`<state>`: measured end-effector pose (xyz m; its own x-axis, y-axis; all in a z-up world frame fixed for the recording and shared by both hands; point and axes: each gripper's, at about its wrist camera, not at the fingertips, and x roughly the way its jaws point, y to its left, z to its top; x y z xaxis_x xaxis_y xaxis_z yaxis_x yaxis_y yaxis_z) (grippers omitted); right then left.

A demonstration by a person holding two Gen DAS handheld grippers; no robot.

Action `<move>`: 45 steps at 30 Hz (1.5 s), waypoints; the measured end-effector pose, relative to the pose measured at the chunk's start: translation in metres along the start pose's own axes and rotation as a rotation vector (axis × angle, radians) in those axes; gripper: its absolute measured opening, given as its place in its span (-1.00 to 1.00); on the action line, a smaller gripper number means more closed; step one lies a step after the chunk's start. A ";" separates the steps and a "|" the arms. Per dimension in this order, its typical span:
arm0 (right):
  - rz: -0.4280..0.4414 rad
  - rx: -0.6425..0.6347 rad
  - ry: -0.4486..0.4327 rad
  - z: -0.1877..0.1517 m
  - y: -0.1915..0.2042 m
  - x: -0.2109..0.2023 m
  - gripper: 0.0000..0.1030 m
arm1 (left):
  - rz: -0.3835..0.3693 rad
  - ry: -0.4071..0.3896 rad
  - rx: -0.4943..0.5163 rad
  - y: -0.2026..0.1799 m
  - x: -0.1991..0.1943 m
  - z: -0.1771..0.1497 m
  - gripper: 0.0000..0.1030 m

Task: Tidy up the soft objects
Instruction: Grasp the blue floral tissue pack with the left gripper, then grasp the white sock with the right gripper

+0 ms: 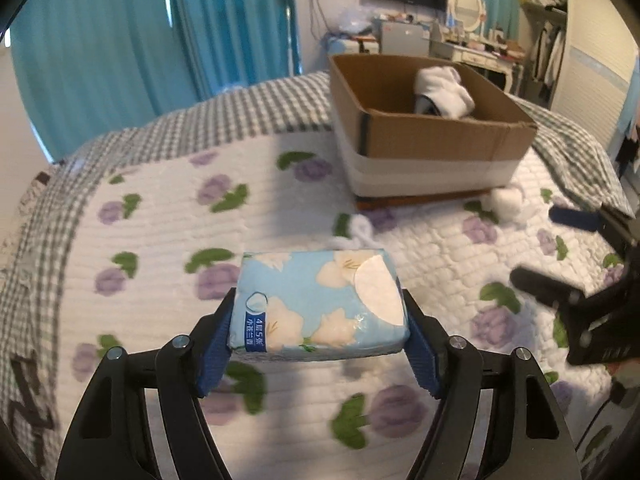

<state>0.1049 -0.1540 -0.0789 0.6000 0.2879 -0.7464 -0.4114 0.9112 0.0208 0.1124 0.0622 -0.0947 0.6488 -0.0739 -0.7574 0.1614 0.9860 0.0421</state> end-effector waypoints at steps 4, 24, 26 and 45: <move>0.041 -0.015 0.031 0.001 0.033 0.017 0.93 | 0.026 0.013 0.011 0.017 0.006 -0.004 0.42; 0.154 -0.054 0.150 0.001 0.099 0.100 -0.38 | 0.020 0.071 -0.102 0.058 0.032 -0.029 0.42; 0.145 -0.069 0.146 0.000 0.101 0.097 -0.41 | 0.027 0.068 -0.099 0.058 0.031 -0.029 0.42; 0.098 -0.001 -0.094 0.035 0.026 -0.051 -0.45 | 0.063 -0.075 -0.012 -0.020 -0.050 0.016 0.42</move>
<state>0.0870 -0.1348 -0.0170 0.6187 0.4016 -0.6753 -0.4715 0.8773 0.0898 0.0888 0.0441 -0.0475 0.7114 -0.0218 -0.7025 0.1097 0.9907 0.0803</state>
